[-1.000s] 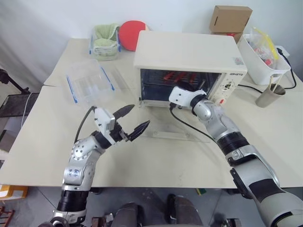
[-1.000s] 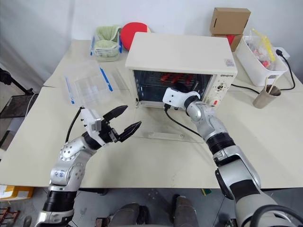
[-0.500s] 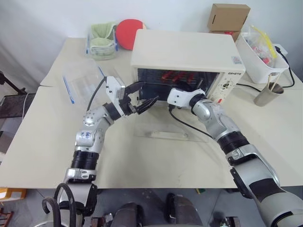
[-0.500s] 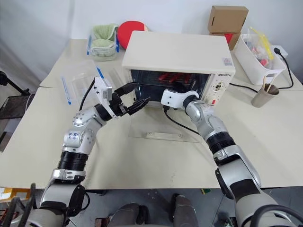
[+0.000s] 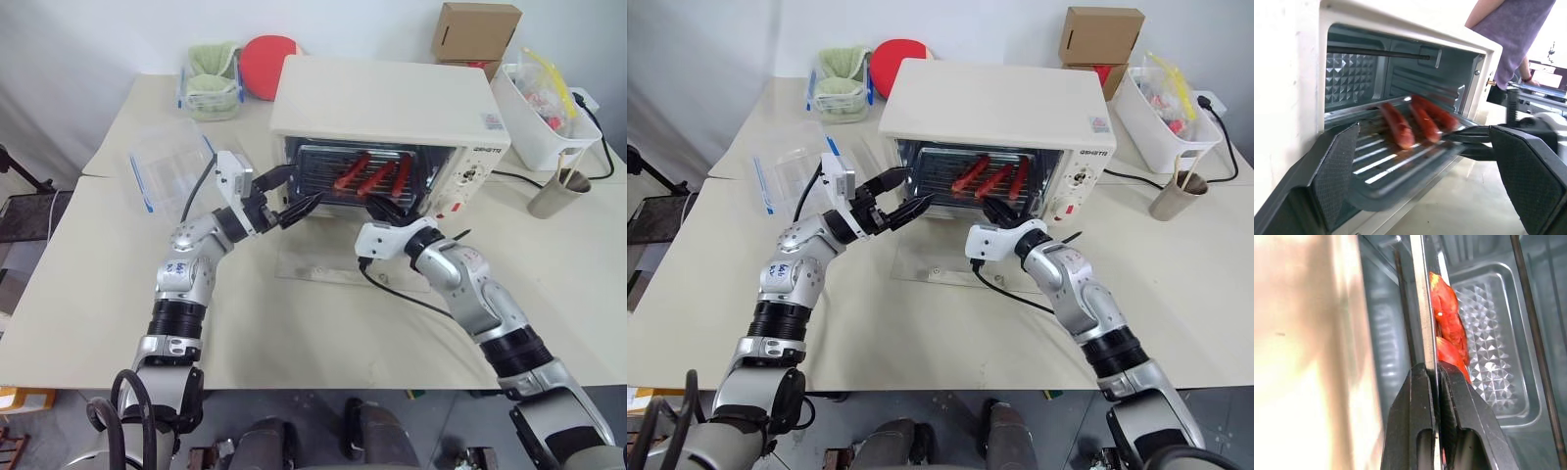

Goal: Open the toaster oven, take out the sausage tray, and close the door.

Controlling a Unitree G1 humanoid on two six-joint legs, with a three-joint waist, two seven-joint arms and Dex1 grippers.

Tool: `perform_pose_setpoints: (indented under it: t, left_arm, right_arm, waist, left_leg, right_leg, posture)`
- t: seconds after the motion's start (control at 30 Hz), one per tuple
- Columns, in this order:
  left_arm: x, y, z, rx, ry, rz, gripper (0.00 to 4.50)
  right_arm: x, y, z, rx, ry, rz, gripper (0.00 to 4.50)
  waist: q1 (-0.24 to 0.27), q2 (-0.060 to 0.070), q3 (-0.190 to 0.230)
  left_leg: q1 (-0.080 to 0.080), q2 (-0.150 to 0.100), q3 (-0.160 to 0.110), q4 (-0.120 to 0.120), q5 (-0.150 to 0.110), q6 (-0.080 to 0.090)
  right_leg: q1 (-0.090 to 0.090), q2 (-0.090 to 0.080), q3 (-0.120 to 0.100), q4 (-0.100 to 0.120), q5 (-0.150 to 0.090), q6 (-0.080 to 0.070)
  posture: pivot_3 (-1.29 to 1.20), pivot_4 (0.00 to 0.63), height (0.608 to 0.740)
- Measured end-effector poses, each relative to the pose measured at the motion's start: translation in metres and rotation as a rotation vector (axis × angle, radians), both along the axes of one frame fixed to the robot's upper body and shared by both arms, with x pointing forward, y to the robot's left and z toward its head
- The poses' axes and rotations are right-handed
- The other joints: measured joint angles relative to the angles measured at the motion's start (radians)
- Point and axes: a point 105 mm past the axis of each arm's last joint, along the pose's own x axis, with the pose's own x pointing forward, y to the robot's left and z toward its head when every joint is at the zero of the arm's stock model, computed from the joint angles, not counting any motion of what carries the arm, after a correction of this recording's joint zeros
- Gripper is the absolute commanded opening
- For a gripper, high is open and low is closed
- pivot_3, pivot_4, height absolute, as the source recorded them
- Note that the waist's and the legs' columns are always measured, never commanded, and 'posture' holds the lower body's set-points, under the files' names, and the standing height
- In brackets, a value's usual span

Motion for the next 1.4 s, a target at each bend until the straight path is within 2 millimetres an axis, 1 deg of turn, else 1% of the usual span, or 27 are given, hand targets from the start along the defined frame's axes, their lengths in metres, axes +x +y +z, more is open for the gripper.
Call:
perform_pose_setpoints:
  t: [0.13,0.23,0.33,0.47,0.57,0.6,0.67,0.73,0.83,0.93,1.03,1.1,1.17,1.2,1.33,1.4]
  left_arm:
    - [0.0,0.001,0.001,-0.004,0.005,-0.005,4.5]
    - [0.002,0.002,0.0,-0.02,0.046,-0.008,4.5]
    - [0.002,0.007,-0.002,-0.025,0.08,-0.005,4.5]
    - [-0.006,0.026,-0.014,-0.038,0.174,0.001,4.5]
    - [-0.019,0.042,-0.026,-0.058,0.313,-0.006,4.5]
    - [-0.02,0.043,-0.027,-0.066,0.338,-0.011,4.5]
    - [-0.032,0.051,-0.028,-0.13,0.485,-0.055,4.5]
    - [-0.042,0.058,-0.031,-0.149,0.613,-0.081,4.5]
    - [-0.055,0.056,-0.032,-0.18,0.752,-0.139,4.5]
    - [-0.062,0.051,-0.035,-0.214,0.849,-0.177,4.5]
    - [-0.064,0.044,-0.04,-0.241,0.914,-0.185,4.5]
    - [-0.064,0.04,-0.039,-0.256,0.934,-0.187,4.5]
    - [-0.064,0.04,-0.036,-0.271,0.937,-0.187,4.1]
    - [-0.064,0.041,-0.036,-0.277,0.938,-0.183,3.98]
    - [-0.065,0.043,-0.034,-0.304,0.954,-0.181,2.75]
    - [-0.066,0.044,-0.033,-0.314,0.958,-0.187,2.3]
  right_arm:
    - [-0.022,-0.004,-0.004,-0.013,0.01,0.024,0.07]
    - [-0.041,-0.007,-0.009,-0.037,0.02,0.06,0.07]
    - [-0.051,-0.009,-0.012,-0.056,0.028,0.08,0.07]
    - [-0.064,-0.011,-0.014,-0.076,0.028,0.103,0.07]
    - [-0.072,-0.012,-0.017,-0.083,0.039,0.111,0.07]
    - [-0.073,-0.012,-0.018,-0.084,0.043,0.113,0.07]
    - [-0.077,-0.009,-0.019,-0.082,0.044,0.13,0.07]
    - [-0.081,-0.006,-0.017,-0.08,0.041,0.157,0.07]
    - [-0.085,-0.002,-0.016,-0.088,0.04,0.203,0.07]
    - [-0.088,0.003,-0.013,-0.092,0.035,0.248,0.07]
    - [-0.091,0.011,-0.007,-0.1,0.02,0.309,0.07]
    - [-0.092,0.015,-0.005,-0.109,0.013,0.338,0.07]
    - [-0.091,0.018,-0.006,-0.114,0.024,0.361,0.06]
    - [-0.091,0.019,-0.007,-0.114,0.033,0.374,0.06]
    - [-0.091,0.023,-0.01,-0.115,0.059,0.406,0.06]
    - [-0.089,0.023,-0.009,-0.115,0.059,0.409,0.06]
  waist:
    - [0.01,0.0,0.0]
    - [0.019,0.0,0.0]
    - [0.019,0.0,0.0]
    - [0.021,0.0,0.0]
    - [0.022,0.0,0.0]
    - [0.023,0.0,0.0]
    - [0.024,-0.001,0.0]
    - [0.024,-0.001,0.0]
    - [0.025,-0.001,0.0]
    - [0.024,-0.001,0.0]
    - [0.023,-0.001,0.0]
    - [0.024,-0.002,0.0]
    - [0.024,-0.002,0.0]
    - [0.023,-0.002,0.0]
    - [0.023,-0.002,0.0]
    - [0.023,-0.002,0.0]
  left_leg:
    - [0.0,0.0,0.0,0.0,0.0,0.0]
    - [0.002,0.0,0.001,0.0,0.0,0.0]
    - [0.004,0.0,0.003,0.0,0.002,-0.001]
    - [0.005,0.0,0.002,0.0,0.002,-0.001]
    - [0.004,0.0,0.002,0.0,0.002,-0.001]
    - [0.004,0.0,0.001,0.0,0.002,-0.001]
    - [0.004,0.0,0.0,0.001,0.002,-0.001]
    - [0.004,-0.001,-0.001,0.001,0.002,-0.001]
    - [0.005,-0.001,-0.002,0.002,0.002,-0.002]
    - [0.005,-0.001,-0.002,0.001,0.002,-0.002]
    - [0.006,-0.001,-0.002,0.001,0.003,-0.002]
    - [0.006,-0.002,-0.002,0.002,0.003,-0.002]
    - [0.006,-0.002,-0.001,0.001,0.003,-0.002]
    - [0.007,-0.002,-0.001,0.001,0.003,-0.002]
    - [0.006,-0.002,-0.001,0.002,0.003,-0.002]
    - [0.006,-0.002,-0.001,0.002,0.003,-0.002]
  right_leg:
    - [0.0,0.0,0.0,0.0,0.0,0.0]
    - [0.001,0.0,0.001,0.0,0.0,0.0]
    - [0.001,0.0,0.003,0.002,0.0,0.0]
    - [0.001,0.001,0.004,0.004,0.0,-0.001]
    - [0.001,0.0,0.005,0.004,0.0,-0.001]
    - [0.001,0.0,0.004,0.004,0.0,-0.001]
    - [0.002,-0.001,0.008,0.004,0.0,-0.001]
    - [0.002,-0.001,0.011,0.004,0.0,-0.001]
    - [0.003,-0.001,0.013,0.004,0.0,-0.001]
    - [0.003,0.0,0.014,0.005,0.0,-0.001]
    - [0.003,0.0,0.015,0.005,0.0,-0.001]
    - [0.003,0.0,0.015,0.006,0.0,-0.001]
    - [0.003,0.0,0.015,0.006,0.0,-0.001]
    - [0.003,0.0,0.015,0.006,0.0,-0.001]
    - [0.003,0.0,0.016,0.006,0.0,-0.001]
    - [0.003,0.0,0.016,0.006,0.0,-0.001]
  posture:
    - [0.0,0.15,0.74]
    - [0.0,0.15,0.74]
    - [0.0,0.15,0.74]
    - [0.0,0.15,0.74]
    - [0.0,0.15,0.74]
    - [0.0,0.15,0.74]
    - [0.0,0.15,0.74]
    - [0.0,0.15,0.74]
    - [0.0,0.15,0.74]
    - [0.0,0.15,0.74]
    - [0.0,0.15,0.74]
    - [0.0,0.15,0.74]
    - [0.0,0.15,0.74]
    - [0.0,0.15,0.74]
    - [0.0,0.15,0.74]
    - [0.0,0.15,0.74]
